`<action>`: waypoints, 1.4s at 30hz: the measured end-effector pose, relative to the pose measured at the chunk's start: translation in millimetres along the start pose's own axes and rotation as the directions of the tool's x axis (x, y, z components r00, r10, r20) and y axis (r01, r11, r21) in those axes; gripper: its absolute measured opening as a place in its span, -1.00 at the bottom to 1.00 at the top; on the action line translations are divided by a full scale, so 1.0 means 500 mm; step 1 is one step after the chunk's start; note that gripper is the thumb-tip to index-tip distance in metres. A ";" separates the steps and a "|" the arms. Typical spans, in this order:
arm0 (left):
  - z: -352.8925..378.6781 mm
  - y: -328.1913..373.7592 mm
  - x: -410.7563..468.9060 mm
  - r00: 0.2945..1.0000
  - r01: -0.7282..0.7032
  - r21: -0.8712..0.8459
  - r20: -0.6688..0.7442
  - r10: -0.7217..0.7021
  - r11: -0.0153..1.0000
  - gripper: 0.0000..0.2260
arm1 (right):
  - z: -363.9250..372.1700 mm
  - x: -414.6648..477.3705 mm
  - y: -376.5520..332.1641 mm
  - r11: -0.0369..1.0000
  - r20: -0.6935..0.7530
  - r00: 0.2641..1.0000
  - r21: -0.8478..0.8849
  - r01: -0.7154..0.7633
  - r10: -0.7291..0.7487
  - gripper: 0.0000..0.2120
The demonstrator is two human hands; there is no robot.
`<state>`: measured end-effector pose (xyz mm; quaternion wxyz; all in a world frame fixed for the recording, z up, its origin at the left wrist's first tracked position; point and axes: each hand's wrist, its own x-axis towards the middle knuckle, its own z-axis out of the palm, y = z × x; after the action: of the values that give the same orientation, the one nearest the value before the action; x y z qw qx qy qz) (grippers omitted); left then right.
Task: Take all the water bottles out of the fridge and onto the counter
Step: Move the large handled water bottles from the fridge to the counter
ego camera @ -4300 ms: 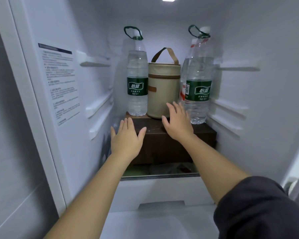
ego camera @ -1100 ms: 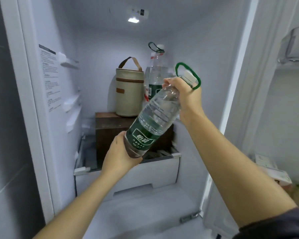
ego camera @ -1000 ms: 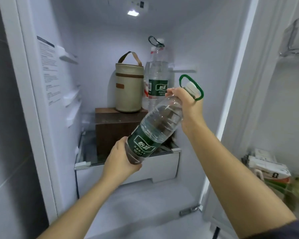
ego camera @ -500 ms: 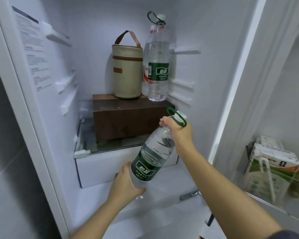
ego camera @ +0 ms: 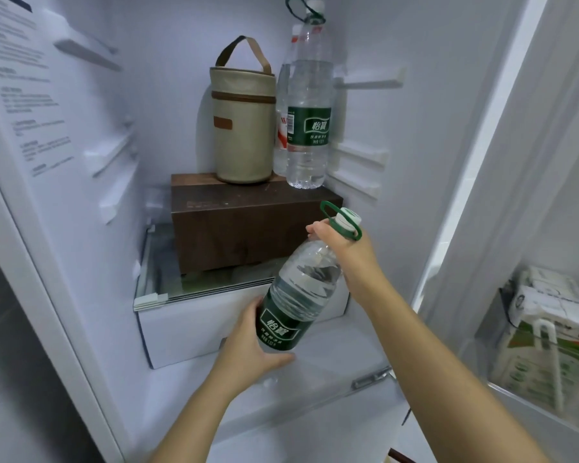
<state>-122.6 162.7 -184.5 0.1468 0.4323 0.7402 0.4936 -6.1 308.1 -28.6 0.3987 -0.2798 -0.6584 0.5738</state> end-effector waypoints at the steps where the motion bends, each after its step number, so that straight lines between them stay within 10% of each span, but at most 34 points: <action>1: 0.002 0.005 0.003 1.000 -0.007 0.005 0.000 0.007 1.000 -0.05 | 0.001 0.002 0.001 1.000 0.012 1.000 -0.005 0.003 -0.003 -0.86; 32: 0.028 -0.055 -0.005 1.000 -0.012 -0.057 -0.003 0.012 0.998 -0.17 | -0.041 -0.127 0.023 0.918 -0.009 0.922 0.087 0.387 -0.388 -0.80; 42: 0.104 0.070 -0.210 0.965 -0.263 0.018 0.011 0.262 0.965 -0.19 | -0.174 -0.354 -0.021 0.891 -0.012 0.898 0.119 0.438 -0.439 -0.86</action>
<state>-10.6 116.6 -201.0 0.0794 0.5301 0.6804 0.4996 161.6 206.4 -52.3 0.5288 -0.0956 -0.6722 0.5093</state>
